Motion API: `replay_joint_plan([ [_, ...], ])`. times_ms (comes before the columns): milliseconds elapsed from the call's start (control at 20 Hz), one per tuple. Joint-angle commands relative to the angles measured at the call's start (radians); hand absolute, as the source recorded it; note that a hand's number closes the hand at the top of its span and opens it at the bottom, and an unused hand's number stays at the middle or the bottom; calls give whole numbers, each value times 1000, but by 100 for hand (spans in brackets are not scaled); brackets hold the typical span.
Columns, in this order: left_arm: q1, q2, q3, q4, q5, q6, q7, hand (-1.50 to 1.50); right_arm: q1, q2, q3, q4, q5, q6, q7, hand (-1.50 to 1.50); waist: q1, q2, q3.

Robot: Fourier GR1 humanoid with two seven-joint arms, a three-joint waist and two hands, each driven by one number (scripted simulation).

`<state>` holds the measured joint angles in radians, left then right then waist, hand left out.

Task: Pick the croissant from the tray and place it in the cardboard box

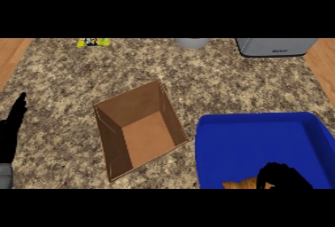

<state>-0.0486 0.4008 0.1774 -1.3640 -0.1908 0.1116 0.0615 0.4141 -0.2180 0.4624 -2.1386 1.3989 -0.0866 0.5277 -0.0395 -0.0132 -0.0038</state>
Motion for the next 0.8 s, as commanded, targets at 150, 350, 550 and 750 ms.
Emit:
replay_joint_plan([
  [150,-57,-11,-18,29,-28,6,13,0,31,32,300,-284,273,82,65,150,23,9,2],
  [350,-21,-5,-4,12,-9,-23,-9,0,-110,194,460,-240,333,248,138,150,43,11,2],
  [550,-56,-28,-25,35,-33,-5,-16,0,-326,214,481,-156,190,218,306,150,54,18,2],
  [750,-88,-23,-24,42,-20,-28,-6,0,-442,211,412,-84,76,160,394,150,69,23,2],
])
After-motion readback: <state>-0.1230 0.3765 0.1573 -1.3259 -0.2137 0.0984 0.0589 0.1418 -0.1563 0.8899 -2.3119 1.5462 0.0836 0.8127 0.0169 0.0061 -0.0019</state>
